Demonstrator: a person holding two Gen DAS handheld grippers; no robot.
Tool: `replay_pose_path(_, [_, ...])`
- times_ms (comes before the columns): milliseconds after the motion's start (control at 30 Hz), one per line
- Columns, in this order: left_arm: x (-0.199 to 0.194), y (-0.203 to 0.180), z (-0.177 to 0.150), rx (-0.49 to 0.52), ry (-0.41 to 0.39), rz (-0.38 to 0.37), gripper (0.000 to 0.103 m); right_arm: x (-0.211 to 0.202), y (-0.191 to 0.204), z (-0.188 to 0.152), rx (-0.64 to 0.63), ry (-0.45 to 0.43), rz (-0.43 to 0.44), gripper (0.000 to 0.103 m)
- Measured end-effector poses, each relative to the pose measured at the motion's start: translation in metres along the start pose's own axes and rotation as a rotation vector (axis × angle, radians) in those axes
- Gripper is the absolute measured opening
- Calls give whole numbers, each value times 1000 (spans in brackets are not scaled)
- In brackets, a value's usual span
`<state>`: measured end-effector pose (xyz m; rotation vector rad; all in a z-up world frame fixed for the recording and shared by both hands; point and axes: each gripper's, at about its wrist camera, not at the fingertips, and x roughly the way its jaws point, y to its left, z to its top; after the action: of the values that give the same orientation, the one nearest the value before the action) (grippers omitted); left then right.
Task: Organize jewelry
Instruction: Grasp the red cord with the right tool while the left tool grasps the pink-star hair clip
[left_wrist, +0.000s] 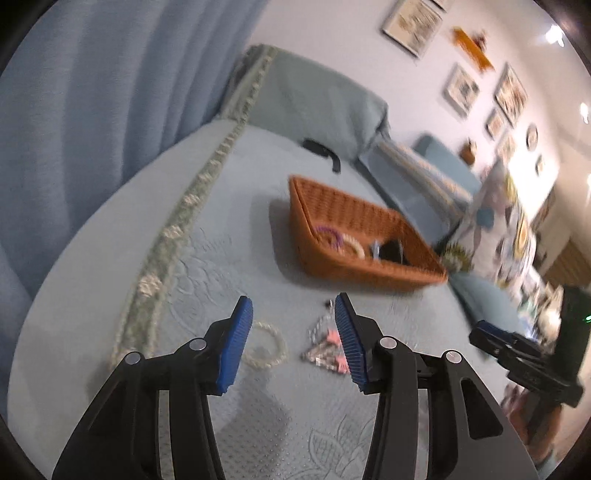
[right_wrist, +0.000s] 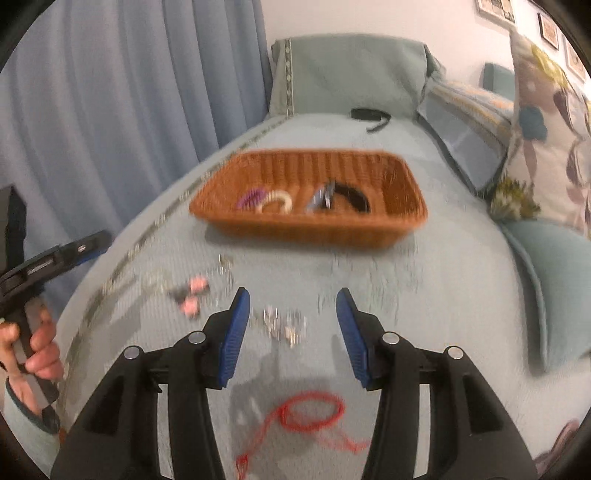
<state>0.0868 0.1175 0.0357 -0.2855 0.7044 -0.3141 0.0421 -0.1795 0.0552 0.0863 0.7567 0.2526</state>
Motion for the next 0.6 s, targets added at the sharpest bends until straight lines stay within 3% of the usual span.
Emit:
replay_pose_path(133, [23, -20, -15, 98, 54, -51, 43, 5, -8, -31, 48, 45, -4, 45])
replay_pose_path(333, [57, -33, -29, 186, 141, -61, 41, 19, -28, -70, 188, 149, 42, 45])
replay_pose_path(600, [82, -38, -39, 265, 217, -3, 38, 23, -23, -76, 181, 155, 58, 45])
